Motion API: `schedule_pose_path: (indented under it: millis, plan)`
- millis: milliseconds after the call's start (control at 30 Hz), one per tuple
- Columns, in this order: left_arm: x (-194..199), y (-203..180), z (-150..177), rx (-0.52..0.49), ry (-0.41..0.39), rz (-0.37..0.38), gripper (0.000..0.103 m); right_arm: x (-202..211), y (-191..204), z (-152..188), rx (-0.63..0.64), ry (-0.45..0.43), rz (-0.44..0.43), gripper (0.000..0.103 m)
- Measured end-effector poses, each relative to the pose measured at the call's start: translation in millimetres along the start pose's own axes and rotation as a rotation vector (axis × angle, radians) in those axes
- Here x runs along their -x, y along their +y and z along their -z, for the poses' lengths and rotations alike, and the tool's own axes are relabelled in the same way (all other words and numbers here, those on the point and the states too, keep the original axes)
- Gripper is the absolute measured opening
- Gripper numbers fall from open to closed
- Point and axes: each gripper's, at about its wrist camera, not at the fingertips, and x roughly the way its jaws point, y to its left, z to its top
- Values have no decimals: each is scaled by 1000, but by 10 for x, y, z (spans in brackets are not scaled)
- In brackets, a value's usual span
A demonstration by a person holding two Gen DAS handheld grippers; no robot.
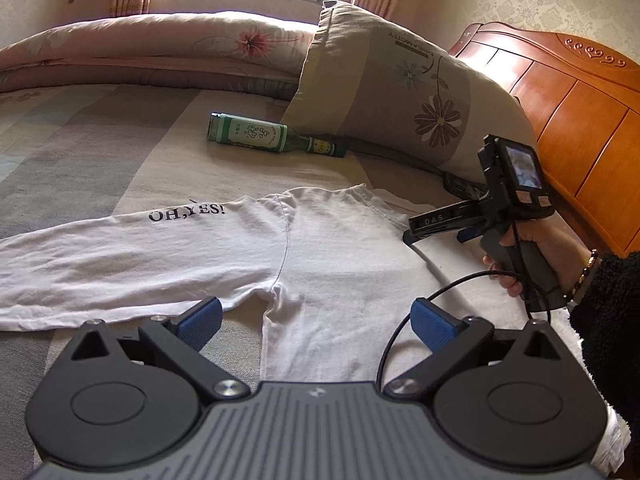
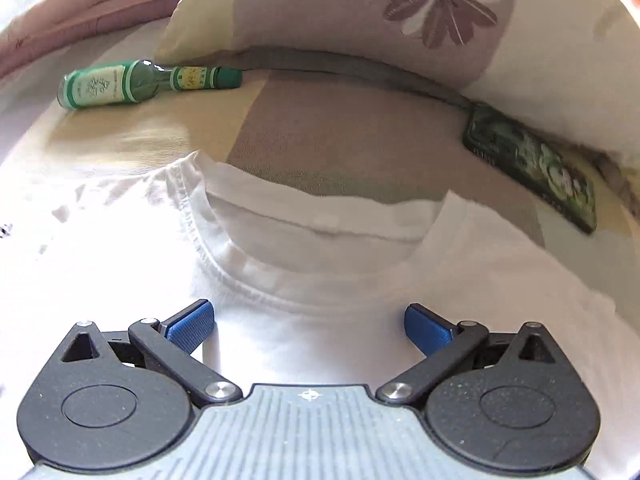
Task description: Fold clothes
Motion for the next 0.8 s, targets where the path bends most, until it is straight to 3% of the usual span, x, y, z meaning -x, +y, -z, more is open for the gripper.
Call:
schedule_pose_path:
  millis: [100,233,400,467,567,667,800]
  plan:
    - [46,18,-25,9,-11,14,100,-124,33,-177,3,-67,-39,103]
    - [157,74,-61,31,-33,56,100,-69,143,-350,-4,-63,-40,103]
    - [232,126,-67,42,-35,66,100,186,766,-318,151,-30,-213,103]
    - [229,120,-50,27,-22,67,100,145,1058,-306,210,-3,-237,103]
    - [189,124,-31,8,-1,69,100,-29,1372,-311,266,-22,-203,103]
    - [181,157,-37,23,-2,49,100,-153,1389,-422,189,-76,-199,103]
    - [260,155,-52,27,-38,79,100,49,1206,-405,75,-164,-156,103]
